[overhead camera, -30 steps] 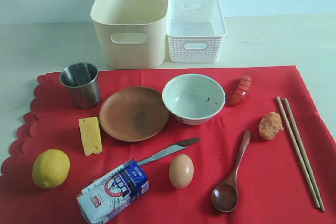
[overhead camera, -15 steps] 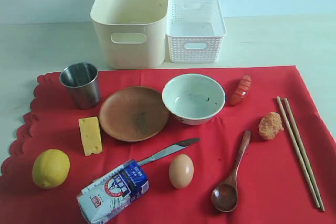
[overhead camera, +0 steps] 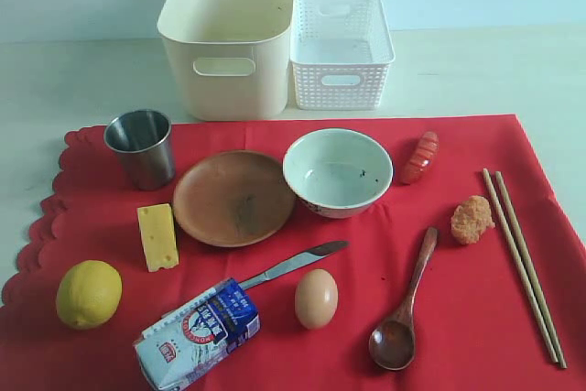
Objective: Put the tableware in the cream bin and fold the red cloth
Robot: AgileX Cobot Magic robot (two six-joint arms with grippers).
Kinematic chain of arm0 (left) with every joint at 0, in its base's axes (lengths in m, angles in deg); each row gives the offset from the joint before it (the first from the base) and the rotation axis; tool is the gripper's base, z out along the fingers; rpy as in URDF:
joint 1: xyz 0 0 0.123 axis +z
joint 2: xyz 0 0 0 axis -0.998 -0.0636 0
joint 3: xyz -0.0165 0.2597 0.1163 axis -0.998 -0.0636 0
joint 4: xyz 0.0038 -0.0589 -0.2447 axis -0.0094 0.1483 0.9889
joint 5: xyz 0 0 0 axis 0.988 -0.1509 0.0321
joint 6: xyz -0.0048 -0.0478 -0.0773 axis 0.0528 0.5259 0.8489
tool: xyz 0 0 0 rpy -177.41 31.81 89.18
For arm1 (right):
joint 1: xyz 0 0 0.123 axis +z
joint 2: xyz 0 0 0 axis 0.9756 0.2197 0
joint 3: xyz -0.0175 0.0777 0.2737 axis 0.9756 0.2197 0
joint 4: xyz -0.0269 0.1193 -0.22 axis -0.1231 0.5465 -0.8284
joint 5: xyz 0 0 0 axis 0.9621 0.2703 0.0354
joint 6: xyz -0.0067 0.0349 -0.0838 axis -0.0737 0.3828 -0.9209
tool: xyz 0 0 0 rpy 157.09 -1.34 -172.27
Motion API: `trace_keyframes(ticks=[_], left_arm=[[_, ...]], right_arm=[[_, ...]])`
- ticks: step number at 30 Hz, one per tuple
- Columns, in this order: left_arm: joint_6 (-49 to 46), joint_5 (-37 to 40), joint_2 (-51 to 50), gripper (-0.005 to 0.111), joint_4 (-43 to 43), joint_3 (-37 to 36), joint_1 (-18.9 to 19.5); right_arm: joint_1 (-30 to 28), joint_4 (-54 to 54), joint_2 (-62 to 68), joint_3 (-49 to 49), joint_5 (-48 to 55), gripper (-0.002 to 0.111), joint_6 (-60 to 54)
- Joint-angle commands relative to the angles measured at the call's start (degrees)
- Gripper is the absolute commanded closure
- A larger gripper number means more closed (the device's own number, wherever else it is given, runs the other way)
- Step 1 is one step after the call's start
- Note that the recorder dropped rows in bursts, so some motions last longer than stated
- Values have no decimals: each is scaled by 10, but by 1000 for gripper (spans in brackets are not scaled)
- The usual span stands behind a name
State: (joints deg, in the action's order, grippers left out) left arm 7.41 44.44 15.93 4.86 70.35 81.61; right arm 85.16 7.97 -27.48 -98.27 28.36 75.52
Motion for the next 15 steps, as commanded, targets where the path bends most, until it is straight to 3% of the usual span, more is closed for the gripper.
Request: trace_keyframes(ticks=[1,15], left_arm=[[0,-2,4,107,4,-2,1],[0,-2,4,107,4,-2,1]], right_arm=[[-2,-3,1,-4,-5,108,0],[-2,2,42,-7,-28,108,0]])
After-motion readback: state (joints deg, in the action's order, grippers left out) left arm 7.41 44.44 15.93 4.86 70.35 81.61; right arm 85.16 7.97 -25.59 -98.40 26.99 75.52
